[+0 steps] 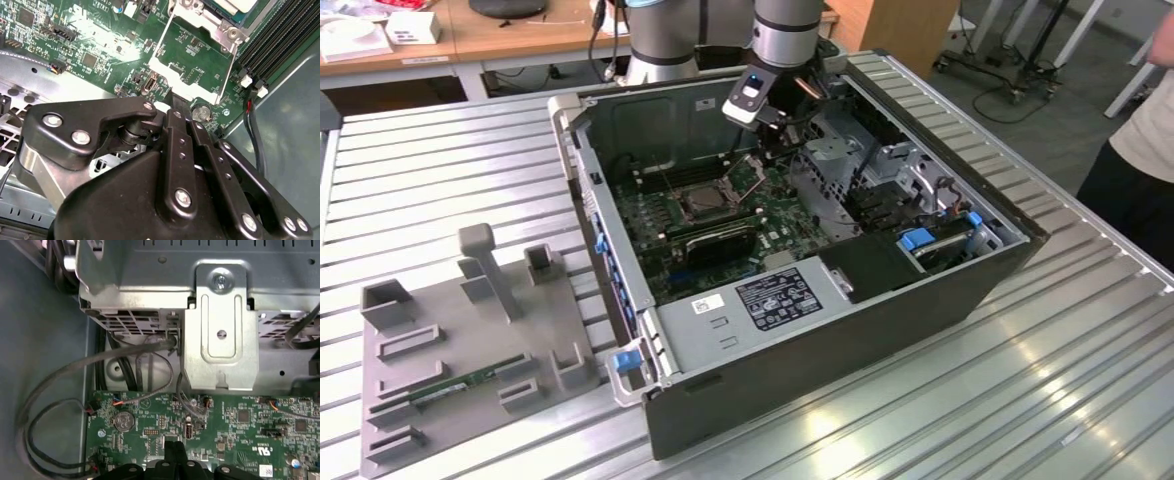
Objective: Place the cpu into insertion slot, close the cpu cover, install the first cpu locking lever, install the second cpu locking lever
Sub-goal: 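Close the cpu cover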
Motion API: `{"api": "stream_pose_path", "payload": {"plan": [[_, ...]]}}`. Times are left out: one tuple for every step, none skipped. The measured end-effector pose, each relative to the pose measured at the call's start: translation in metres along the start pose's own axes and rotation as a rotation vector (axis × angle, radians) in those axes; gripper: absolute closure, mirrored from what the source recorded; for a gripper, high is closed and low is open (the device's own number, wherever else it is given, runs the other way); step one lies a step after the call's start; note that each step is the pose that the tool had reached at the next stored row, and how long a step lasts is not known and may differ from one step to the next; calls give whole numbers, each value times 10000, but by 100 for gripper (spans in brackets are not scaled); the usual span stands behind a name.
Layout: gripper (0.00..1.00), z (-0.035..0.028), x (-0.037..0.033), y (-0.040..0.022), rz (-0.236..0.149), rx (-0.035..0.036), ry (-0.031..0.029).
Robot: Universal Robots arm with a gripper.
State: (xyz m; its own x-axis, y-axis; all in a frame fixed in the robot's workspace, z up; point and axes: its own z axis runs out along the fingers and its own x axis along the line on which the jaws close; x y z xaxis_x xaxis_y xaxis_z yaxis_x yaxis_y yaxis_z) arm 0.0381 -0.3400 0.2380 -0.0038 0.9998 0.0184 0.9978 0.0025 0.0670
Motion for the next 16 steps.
{"api": "stream_pose_path", "payload": {"plan": [[89, -1, 0, -4, 0, 1, -1], [89, 0, 0, -4, 0, 0, -1], [89, 0, 0, -4, -1, 0, 0], [89, 0, 0, -4, -2, 0, 1], [89, 0, 0, -5, -1, 0, 0], [89, 0, 0, -6, 0, 0, 0], [89, -1, 0, -11, 1, 0, -1], [89, -1, 1, -21, 1, 1, -1], [89, -2, 1, -32, 0, 0, -1], [89, -3, 1, -46, 0, -1, -1], [89, -4, 1, -62, -1, -2, 0], [89, -5, 1, -79, 0, -4, 0], [89, -6, 1, -95, 0, -5, -1], [89, -7, 1, -112, 0, -8, 0], [89, -8, 1, -128, 0, -10, 1], [89, -9, 1, -145, 0, -12, 0]]}}
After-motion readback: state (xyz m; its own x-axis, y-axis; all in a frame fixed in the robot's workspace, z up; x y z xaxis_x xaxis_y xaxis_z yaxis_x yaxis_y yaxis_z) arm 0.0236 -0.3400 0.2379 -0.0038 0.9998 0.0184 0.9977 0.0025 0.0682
